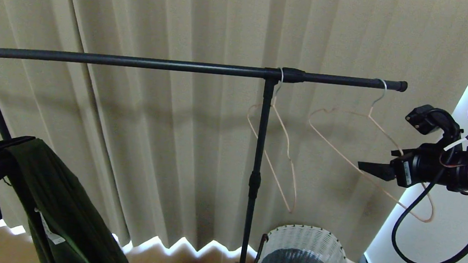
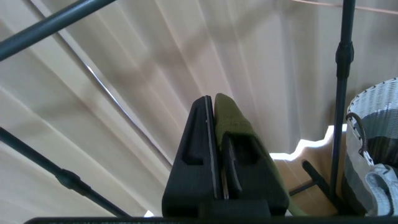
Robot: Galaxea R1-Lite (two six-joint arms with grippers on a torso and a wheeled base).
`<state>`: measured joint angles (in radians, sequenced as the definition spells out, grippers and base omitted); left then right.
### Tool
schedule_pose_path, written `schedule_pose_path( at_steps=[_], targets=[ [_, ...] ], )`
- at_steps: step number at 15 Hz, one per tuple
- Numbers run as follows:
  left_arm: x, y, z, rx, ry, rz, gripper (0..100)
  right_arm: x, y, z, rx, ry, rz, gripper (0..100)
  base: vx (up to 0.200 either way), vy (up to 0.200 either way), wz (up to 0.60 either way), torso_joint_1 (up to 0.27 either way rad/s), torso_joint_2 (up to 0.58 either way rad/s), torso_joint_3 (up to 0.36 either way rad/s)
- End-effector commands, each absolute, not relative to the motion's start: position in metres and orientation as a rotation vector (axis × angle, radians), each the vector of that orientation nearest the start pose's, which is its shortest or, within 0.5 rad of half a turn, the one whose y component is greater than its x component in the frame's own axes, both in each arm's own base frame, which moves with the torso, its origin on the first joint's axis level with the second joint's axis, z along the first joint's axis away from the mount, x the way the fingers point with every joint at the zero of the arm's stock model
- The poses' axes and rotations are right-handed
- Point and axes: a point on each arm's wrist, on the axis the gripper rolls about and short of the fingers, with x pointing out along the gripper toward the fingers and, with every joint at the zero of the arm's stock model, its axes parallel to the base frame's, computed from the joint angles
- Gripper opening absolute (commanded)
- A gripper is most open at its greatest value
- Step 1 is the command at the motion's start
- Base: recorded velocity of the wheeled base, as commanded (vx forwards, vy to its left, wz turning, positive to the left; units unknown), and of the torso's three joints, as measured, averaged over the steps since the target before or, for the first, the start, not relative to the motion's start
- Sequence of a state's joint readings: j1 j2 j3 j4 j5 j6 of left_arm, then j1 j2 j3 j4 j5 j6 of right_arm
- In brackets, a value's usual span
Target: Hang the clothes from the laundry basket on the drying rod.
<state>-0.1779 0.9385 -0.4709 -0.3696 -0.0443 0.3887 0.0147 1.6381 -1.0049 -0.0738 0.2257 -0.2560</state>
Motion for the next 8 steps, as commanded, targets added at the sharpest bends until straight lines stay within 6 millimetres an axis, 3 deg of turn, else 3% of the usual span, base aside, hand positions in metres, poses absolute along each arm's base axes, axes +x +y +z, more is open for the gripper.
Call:
schedule_pose_path(
  at_steps=[1, 8],
  targets=[
    [0.112, -0.021, 0.220, 0.393, 0.055, -0.239, 0, 0.298, 0.008, 0.204, -0.215, 0.530, 0.222, 100, 0.000, 0.000, 0.00, 0.000, 0.00, 0.000],
    [0.112, -0.021, 0.220, 0.393, 0.052, -0.238, 0, 0.324, 0.014, 0.206, -0.151, 0.586, 0.115, 100, 0.000, 0.000, 0.00, 0.000, 0.00, 0.000]
  ],
)
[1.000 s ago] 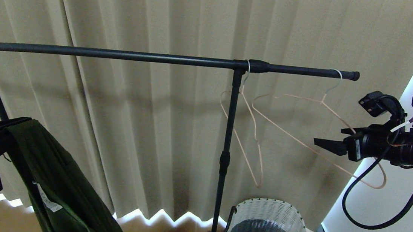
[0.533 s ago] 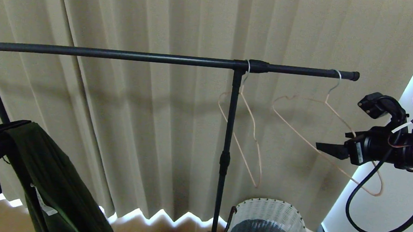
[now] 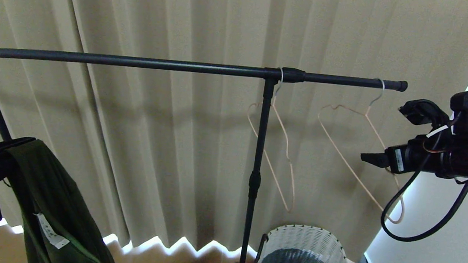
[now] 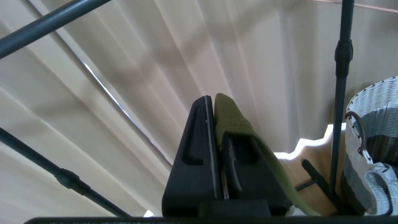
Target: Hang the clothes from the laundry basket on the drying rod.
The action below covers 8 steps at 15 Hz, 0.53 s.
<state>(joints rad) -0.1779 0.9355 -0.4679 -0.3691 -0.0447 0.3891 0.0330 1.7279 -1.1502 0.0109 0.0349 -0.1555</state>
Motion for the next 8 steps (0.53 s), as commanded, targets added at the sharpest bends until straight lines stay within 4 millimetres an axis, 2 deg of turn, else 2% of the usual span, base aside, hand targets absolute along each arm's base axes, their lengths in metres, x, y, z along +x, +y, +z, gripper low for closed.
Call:
schedule_pose_path(
  at_steps=[1, 7, 8],
  targets=[
    [0.1124, -0.0212, 0.2203, 0.394, 0.054, -0.239, 0, 0.3237, 0.0135, 0.2071, -0.147, 0.588, 0.108, 100, 0.000, 0.000, 0.00, 0.000, 0.00, 0.000],
    [0.1120, -0.0213, 0.2209, 0.396, 0.050, -0.240, 0, 0.3212, 0.0134, 0.2014, -0.146, 0.613, 0.107, 100, 0.000, 0.000, 0.00, 0.000, 0.00, 0.000],
    [0.1117, -0.0213, 0.2216, 0.395, 0.047, -0.239, 0, 0.3207, 0.0133, 0.2028, -0.146, 0.608, 0.107, 0, 0.000, 0.000, 0.00, 0.000, 0.00, 0.000]
  ],
)
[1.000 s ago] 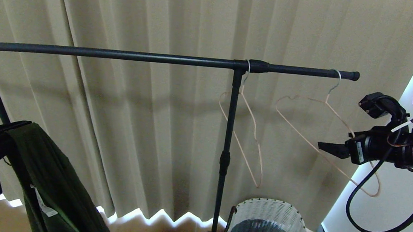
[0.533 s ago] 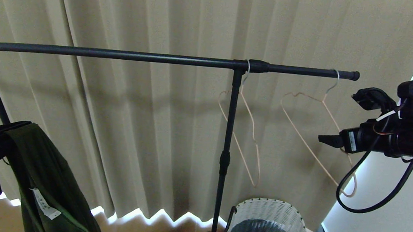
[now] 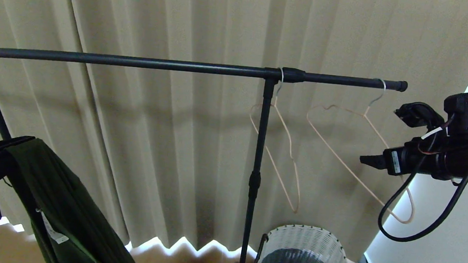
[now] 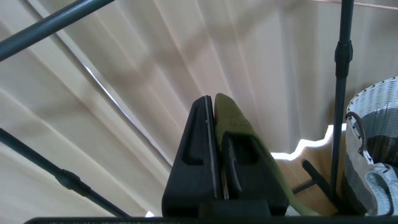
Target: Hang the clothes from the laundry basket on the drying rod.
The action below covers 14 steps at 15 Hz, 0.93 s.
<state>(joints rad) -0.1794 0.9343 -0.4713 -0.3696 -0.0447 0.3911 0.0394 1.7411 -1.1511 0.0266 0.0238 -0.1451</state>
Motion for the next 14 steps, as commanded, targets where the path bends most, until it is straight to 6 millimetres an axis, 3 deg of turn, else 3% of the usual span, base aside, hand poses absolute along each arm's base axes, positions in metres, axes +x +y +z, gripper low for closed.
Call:
schedule_pose_path(
  at_steps=[1, 9, 14],
  targets=[
    [0.111, -0.021, 0.222, 0.395, 0.046, -0.239, 0, 0.321, 0.013, 0.202, -0.146, 0.610, 0.107, 0, 0.000, 0.000, 0.00, 0.000, 0.00, 0.000],
    [0.111, -0.021, 0.221, 0.395, 0.047, -0.237, 0, 0.316, 0.012, 0.206, -0.131, 0.596, 0.103, 0, 0.000, 0.000, 0.00, 0.000, 0.00, 0.000],
    [0.110, -0.021, 0.221, 0.400, 0.041, -0.235, 0, 0.290, 0.011, 0.231, -0.079, 0.519, 0.088, 0, 0.000, 0.000, 0.00, 0.000, 0.00, 0.000]
  ],
)
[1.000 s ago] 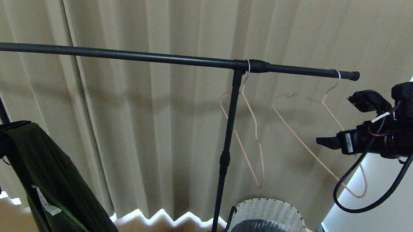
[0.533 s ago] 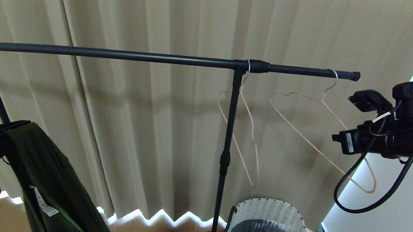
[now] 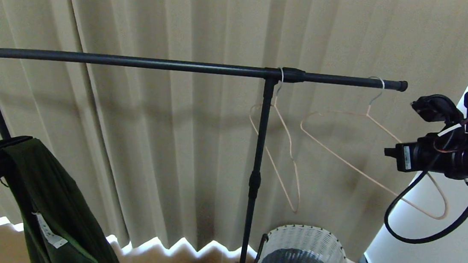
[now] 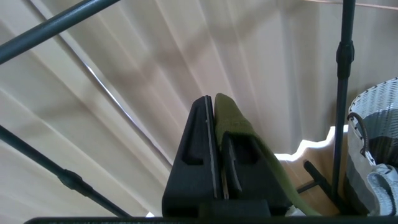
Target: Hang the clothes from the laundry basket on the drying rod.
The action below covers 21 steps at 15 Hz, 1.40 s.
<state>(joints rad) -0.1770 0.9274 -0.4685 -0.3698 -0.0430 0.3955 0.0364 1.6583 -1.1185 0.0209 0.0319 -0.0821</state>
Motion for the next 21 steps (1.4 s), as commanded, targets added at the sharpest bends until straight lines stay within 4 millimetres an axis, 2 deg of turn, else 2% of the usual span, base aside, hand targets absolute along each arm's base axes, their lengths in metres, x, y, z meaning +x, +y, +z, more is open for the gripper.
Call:
schedule_pose_path(
  at_steps=[1, 8, 11, 14, 21],
  targets=[
    [0.109, -0.021, 0.221, 0.400, 0.041, -0.235, 0, 0.286, 0.011, 0.235, -0.078, 0.505, 0.087, 0, 0.000, 0.000, 0.00, 0.000, 0.00, 0.000],
    [0.107, -0.019, 0.224, 0.397, 0.026, -0.222, 0, 0.250, 0.010, 0.251, -0.062, 0.440, 0.082, 0, 0.000, 0.000, 0.00, 0.000, 0.00, 0.000],
    [0.106, -0.019, 0.223, 0.400, 0.029, -0.223, 0, 0.223, 0.009, 0.250, -0.065, 0.423, 0.079, 0, 0.000, 0.000, 0.00, 0.000, 0.00, 0.000],
    [0.105, -0.019, 0.220, 0.399, 0.036, -0.223, 0, 0.206, 0.008, 0.251, -0.067, 0.403, 0.072, 0, -0.200, 0.000, 0.00, 0.002, 0.01, 0.004],
    [0.105, -0.019, 0.219, 0.399, 0.039, -0.223, 0, 0.200, 0.007, 0.248, -0.065, 0.409, 0.066, 0, -0.200, 0.000, 0.00, -0.002, 0.00, 0.004]
  ],
)
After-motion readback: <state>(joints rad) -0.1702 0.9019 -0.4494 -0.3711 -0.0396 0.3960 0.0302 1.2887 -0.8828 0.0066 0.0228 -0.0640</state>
